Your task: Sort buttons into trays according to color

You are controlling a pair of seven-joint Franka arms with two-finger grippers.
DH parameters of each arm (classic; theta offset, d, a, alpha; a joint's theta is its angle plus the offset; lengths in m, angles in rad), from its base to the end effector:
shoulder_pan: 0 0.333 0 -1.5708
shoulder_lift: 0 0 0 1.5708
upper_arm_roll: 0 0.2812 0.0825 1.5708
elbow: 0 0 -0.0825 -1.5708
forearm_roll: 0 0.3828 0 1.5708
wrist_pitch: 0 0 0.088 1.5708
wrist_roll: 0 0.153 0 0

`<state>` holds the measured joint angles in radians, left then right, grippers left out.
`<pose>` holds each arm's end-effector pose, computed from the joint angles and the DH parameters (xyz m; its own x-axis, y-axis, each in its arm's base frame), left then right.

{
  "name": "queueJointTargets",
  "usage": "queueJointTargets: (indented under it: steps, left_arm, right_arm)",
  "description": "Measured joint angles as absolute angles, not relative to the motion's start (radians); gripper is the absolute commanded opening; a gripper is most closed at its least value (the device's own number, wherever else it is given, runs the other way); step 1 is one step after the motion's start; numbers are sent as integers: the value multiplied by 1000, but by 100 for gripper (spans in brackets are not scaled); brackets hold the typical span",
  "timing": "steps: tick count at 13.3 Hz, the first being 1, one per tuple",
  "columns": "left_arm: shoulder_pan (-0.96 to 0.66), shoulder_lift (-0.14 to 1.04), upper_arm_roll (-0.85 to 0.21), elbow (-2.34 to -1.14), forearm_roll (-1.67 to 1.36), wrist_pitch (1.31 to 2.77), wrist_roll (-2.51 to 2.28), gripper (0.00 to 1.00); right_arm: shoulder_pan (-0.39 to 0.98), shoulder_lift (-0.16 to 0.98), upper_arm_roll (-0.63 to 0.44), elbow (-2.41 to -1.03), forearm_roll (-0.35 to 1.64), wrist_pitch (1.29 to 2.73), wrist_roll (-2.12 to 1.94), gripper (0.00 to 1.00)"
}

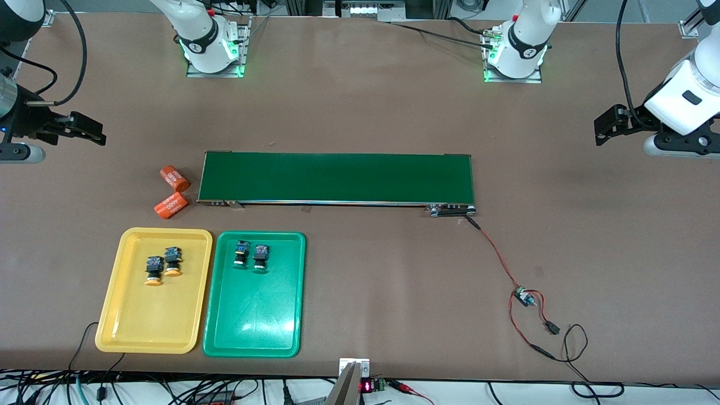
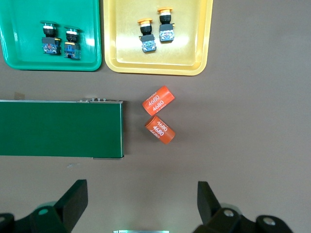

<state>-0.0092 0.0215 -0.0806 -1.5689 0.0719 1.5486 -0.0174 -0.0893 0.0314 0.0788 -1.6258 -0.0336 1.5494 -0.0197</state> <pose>0.5532 -0.0383 0.5312 0.9967 -0.0708 -0.0404 -0.0735 -0.9948 -0.0708 0.5507 -0.0114 0.4992 0.9941 0.0088 -0.1081 0.0119 -0.9995 0.0289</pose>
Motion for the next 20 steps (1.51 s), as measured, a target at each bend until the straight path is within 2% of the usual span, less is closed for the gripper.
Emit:
queueJointTargets:
  steps: [5, 9, 20]
  left_arm:
    - [-9, 22, -80, -1569, 72, 1549, -17, 100]
    - [-9, 22, -80, -1569, 72, 1549, -17, 100]
    - [-9, 22, -80, -1569, 72, 1549, -17, 100]
  right_arm:
    - [-73, 8, 74, -1626, -34, 1538, -20, 100]
    - [-36, 7, 31, -1627, -34, 1537, -20, 100]
    - [-32, 14, 29, -1628, -34, 1537, 1, 100]
